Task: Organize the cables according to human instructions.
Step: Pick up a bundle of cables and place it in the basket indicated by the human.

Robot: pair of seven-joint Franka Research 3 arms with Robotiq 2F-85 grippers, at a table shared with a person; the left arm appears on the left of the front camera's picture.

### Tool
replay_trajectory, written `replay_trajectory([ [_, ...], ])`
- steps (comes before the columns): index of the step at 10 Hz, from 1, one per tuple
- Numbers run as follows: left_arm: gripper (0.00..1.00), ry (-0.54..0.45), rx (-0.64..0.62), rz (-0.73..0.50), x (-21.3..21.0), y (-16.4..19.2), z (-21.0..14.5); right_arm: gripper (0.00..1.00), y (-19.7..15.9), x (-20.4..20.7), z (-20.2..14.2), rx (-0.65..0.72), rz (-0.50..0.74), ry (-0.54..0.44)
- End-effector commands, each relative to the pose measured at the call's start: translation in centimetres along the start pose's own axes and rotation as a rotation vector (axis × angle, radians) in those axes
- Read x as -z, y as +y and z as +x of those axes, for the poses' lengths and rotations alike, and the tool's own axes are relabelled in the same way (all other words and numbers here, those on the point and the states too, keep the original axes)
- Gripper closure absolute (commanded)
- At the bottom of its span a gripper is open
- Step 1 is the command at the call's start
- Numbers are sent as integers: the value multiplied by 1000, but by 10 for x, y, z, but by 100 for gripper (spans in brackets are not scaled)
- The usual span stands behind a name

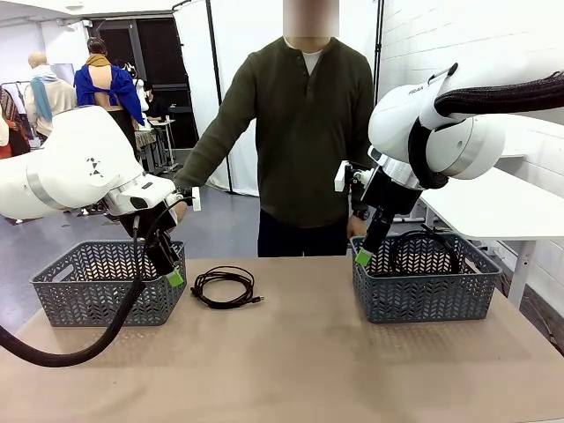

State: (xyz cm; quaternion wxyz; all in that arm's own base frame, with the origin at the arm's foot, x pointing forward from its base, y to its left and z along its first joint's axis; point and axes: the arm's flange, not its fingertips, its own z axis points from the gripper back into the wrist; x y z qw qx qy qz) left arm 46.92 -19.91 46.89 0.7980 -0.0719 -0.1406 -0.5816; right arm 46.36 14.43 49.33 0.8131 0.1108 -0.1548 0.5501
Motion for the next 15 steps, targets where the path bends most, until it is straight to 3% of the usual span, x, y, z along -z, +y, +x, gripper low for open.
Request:
replay_trajectory([
  [1,0,2,2,1,-1,1,0,0,1,0,0,5,-1,1],
  [12,0,0,0,0,0,0,0,0,1,0,0,5,-1,1],
  [15,0,44,195,-6,7,10,21,0,1,0,0,5,-1,1],
])
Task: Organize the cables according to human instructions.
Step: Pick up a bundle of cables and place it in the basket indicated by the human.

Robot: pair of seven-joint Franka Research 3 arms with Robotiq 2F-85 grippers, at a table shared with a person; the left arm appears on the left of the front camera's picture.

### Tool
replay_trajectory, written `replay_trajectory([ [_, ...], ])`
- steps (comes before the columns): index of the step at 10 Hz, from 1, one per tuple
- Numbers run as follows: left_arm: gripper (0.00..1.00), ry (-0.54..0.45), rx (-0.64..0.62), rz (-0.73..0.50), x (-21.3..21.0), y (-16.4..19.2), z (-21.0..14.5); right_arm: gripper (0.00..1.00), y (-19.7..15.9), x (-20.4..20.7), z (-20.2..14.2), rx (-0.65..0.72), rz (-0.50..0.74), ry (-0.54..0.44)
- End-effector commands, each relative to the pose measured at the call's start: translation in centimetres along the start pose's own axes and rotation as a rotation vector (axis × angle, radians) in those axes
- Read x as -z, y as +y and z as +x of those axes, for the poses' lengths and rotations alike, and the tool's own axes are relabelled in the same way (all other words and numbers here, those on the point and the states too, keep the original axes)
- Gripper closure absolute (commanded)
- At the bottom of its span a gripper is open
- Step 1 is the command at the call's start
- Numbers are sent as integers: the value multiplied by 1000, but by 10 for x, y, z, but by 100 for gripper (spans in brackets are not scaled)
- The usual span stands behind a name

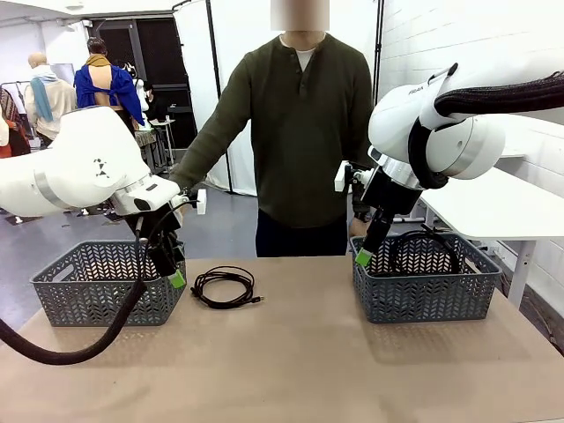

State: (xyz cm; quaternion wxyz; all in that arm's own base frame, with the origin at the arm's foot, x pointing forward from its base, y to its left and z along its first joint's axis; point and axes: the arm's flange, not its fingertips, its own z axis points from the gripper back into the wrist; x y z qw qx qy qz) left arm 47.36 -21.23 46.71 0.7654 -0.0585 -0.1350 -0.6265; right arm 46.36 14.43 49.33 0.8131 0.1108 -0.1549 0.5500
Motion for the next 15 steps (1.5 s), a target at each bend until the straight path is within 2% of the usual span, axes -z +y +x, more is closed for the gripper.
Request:
replay_trajectory([
  [1,0,32,132,-12,6,18,15,0,1,0,0,5,-1,1],
  [6,0,113,356,-44,49,63,44,0,1,0,0,5,-1,1],
  [8,0,177,366,-24,73,78,43,0,1,0,0,5,-1,1],
  [11,0,215,360,-32,97,94,37,0,1,0,0,5,-1,1],
  [15,0,195,372,-46,97,88,33,0,1,0,0,5,-1,1],
])
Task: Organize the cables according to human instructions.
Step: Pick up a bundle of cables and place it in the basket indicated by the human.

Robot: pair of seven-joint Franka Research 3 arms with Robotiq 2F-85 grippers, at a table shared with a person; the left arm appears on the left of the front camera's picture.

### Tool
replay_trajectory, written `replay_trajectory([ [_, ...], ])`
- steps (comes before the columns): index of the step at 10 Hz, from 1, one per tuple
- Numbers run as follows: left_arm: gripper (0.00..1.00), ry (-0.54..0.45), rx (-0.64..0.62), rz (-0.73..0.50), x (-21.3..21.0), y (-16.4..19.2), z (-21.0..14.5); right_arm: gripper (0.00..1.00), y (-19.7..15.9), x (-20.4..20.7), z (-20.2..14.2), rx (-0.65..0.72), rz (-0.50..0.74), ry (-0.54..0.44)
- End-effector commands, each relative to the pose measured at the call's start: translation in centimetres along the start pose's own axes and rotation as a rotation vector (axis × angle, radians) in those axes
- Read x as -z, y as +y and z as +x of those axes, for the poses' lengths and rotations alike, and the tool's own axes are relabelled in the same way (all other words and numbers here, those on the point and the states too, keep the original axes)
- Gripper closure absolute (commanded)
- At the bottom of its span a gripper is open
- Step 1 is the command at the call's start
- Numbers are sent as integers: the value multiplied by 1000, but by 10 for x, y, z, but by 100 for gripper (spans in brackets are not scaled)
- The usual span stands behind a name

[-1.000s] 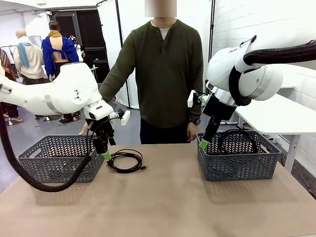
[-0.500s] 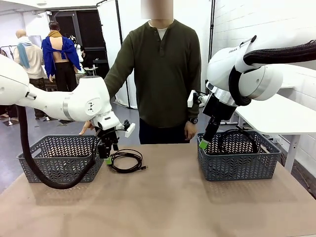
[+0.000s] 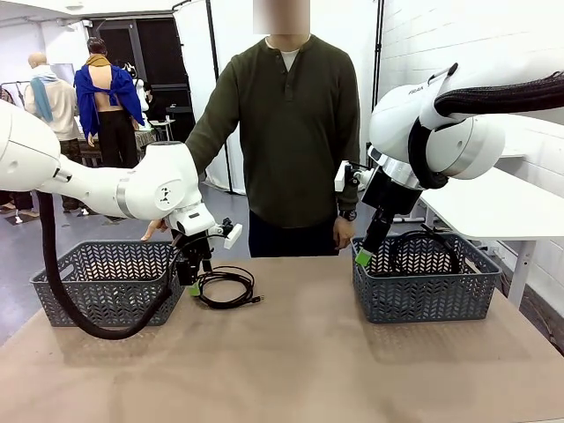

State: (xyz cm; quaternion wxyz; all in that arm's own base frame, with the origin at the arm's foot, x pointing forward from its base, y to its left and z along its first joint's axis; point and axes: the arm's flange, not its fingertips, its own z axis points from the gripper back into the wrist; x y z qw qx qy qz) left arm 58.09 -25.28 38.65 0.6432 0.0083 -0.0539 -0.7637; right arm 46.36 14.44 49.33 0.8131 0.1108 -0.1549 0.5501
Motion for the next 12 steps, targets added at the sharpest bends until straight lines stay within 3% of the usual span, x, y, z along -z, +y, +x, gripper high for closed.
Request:
replay_trajectory([
  [1,0,3,-3,4,-5,-3,-2,0,1,0,0,5,-1,1],
  [5,0,-3,2,1,-1,0,2,0,1,0,0,5,-1,1],
  [12,0,31,65,12,44,7,-6,0,1,0,0,5,-1,1],
])
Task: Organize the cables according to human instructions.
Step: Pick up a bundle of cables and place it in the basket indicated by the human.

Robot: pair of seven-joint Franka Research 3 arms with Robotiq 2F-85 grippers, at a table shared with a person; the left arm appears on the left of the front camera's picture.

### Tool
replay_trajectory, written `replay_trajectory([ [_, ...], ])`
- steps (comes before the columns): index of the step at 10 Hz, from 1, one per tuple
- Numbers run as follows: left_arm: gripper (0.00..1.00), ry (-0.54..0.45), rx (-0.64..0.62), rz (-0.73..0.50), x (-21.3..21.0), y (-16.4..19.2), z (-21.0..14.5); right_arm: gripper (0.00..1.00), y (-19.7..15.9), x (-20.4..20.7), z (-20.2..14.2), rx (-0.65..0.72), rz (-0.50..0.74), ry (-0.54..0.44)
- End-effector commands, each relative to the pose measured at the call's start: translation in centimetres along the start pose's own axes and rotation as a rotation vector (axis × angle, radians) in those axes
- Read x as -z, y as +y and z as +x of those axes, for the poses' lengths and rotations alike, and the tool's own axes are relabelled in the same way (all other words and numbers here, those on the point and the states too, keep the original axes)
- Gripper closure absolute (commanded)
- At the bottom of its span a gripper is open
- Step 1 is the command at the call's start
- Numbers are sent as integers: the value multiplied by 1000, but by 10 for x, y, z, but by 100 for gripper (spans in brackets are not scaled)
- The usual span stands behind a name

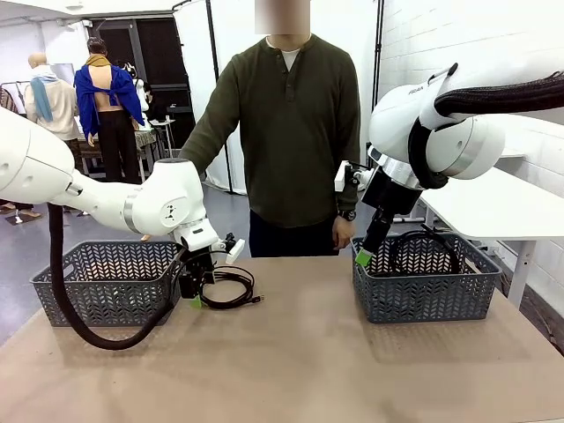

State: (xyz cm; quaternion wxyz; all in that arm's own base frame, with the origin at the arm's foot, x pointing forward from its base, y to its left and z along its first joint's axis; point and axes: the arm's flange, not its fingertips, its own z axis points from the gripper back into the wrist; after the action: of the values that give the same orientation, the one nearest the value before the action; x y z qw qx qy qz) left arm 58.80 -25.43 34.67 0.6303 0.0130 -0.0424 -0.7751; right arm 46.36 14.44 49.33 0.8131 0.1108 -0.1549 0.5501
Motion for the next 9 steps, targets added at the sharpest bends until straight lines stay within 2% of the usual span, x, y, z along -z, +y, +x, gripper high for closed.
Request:
replay_trajectory([
  [1,0,10,33,21,10,6,-6,0,1,0,0,5,-1,1],
  [9,0,36,52,-13,34,32,-5,0,1,0,0,5,-1,1],
])
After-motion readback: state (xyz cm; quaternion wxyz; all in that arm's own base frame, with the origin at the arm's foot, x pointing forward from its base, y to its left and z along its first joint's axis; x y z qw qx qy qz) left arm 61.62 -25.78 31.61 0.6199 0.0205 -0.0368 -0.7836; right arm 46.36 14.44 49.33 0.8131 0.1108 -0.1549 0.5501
